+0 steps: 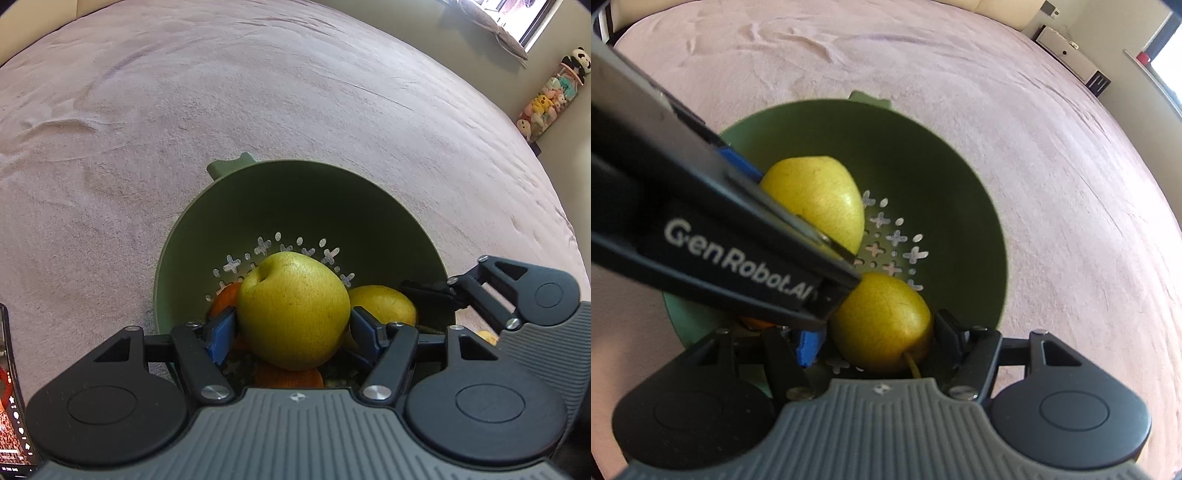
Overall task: Organize fruits
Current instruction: 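Lower the pears into the colander and open both tools, then lift both open tools away from the colander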
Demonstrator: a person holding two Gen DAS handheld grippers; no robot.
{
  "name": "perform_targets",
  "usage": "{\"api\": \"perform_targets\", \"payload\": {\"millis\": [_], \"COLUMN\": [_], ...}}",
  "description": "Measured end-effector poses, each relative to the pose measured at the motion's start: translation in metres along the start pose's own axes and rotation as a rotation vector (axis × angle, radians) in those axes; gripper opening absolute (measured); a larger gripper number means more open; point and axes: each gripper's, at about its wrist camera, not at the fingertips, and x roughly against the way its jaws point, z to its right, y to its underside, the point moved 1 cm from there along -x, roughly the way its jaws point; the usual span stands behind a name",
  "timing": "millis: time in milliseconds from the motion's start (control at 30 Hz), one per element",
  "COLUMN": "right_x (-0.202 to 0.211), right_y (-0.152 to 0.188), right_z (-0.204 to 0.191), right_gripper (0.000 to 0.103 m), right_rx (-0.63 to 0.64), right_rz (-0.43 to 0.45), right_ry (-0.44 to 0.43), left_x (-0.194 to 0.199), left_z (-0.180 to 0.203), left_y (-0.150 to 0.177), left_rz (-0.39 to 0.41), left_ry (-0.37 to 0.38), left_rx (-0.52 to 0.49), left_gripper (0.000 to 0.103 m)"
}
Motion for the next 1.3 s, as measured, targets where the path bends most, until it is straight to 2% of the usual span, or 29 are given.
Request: {"api": "perform_targets", "payload": {"millis": [133,367,433,533,700,900,1033,1300], "right_x": [0.006,0.019,0.024,0.031,0.040,0.059,0.075,0.113], "right_y": [-0.001,-0.003,-0.002,0.000,0.005,0.007,0.021,0.036], "right_z": [0.006,0.008,0.005,0.005,0.002,-0.005,-0.010,-0.018], "right_gripper": [0.065,0.067,0.071,0.071,0.071,0.072,0.072,0.072], "right_rx": [-0.006,-0.012,-0.012,-0.014,-0.036,-0.095,-0.142,-0.268], "right_rz": [-0.004,0.017,0.024,0.036,0.038,0.068,0.096,0.177], "right_ry": [0.006,0.030,0.043,0.059,0.080,0.103,0.132,0.206], "left_x": [0.001,0.002,0.006,0.011,0.015,0.025,0.031,0.055], "left_z": [-0.001,-0.003,-0.005,-0.009,-0.006,0.003,0.010,0.031], "left_y": [0.001,0.004,0.004,0.003,0.004,0.004,0.007,0.019], "left_rz": [-0.003,-0.024,-0.006,0.011,0.014,0.025,0.030,0.087], "left_ry": [0.000,0.043,0.058,0.087,0.120,0.130,0.131,0.132], "left_rx": [0.001,0.033,0.047,0.079,0.076,0.036,0.000,-0.115], "left_gripper": [0.076,0.076,0.075,0.076,0.076,0.076,0.076,0.076]}}
